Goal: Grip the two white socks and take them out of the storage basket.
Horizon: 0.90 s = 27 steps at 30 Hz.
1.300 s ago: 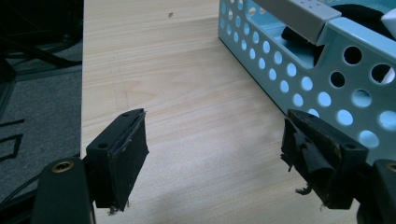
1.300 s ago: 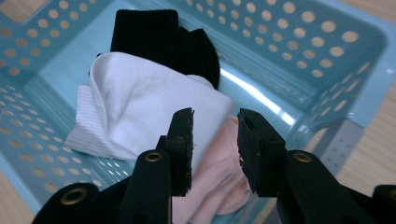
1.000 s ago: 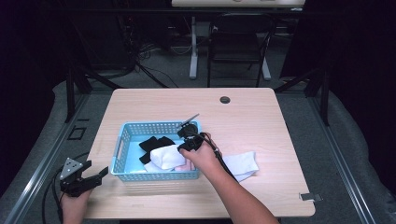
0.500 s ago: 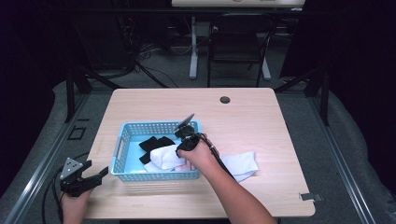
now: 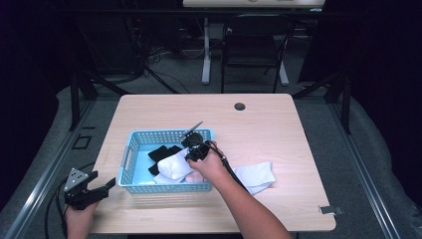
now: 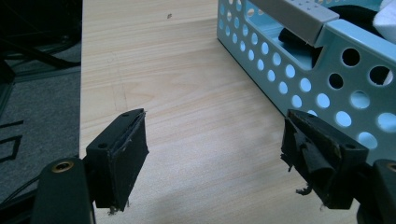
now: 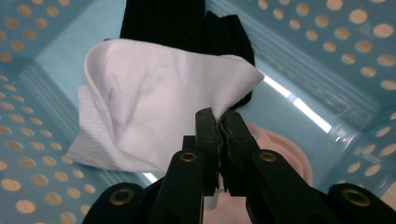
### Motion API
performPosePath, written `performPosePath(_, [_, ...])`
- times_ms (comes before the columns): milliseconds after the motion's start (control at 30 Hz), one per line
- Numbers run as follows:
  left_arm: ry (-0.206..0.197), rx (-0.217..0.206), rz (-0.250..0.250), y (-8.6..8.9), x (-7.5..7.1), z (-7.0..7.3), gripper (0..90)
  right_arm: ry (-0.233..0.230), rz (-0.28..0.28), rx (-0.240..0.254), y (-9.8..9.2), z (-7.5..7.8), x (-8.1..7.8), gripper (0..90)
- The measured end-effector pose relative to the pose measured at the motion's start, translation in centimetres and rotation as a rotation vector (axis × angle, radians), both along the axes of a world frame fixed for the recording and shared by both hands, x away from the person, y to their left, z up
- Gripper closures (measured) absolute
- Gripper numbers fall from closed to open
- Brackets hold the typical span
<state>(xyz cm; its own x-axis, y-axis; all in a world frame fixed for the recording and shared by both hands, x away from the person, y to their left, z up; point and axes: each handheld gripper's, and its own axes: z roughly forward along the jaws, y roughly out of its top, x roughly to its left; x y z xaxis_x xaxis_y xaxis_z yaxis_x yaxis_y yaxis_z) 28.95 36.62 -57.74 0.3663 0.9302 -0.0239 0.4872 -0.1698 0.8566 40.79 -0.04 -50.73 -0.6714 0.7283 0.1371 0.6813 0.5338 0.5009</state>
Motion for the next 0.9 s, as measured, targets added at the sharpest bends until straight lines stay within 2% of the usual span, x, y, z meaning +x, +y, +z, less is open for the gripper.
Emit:
performPosePath(167, [-0.006,-0.004,0.002,0.0,0.0,0.0,22.3,-0.084,-0.005,0.053,0.1,0.2,-0.5,86.9])
performPosePath(367, [-0.006,-0.003,0.002,0.0,0.0,0.0,22.3,-0.213,0.043,0.103,0.0,0.9,-1.6,86.9])
performPosePath(500, [0.002,0.002,0.000,0.0,0.0,0.0,22.3,-0.291,0.075,0.144,-0.1,1.5,-3.0,87.3])
performPosePath(633, [-0.002,0.000,-0.002,-0.1,0.0,0.0,22.3,-0.322,0.086,0.214,-0.5,2.5,-4.0,87.5])
performPosePath(733, [-0.001,-0.001,-0.001,-0.1,0.0,-0.1,22.3,-0.329,0.095,0.241,-0.9,3.4,-4.6,87.5])
performPosePath(833, [-0.001,-0.001,-0.001,-0.1,0.0,-0.1,22.3,-0.356,0.099,0.256,-1.3,4.2,-5.2,87.5])
performPosePath(900, [0.000,-0.001,-0.001,-0.1,0.0,-0.1,22.3,-0.356,0.096,0.326,-2.4,5.2,-5.8,87.6])
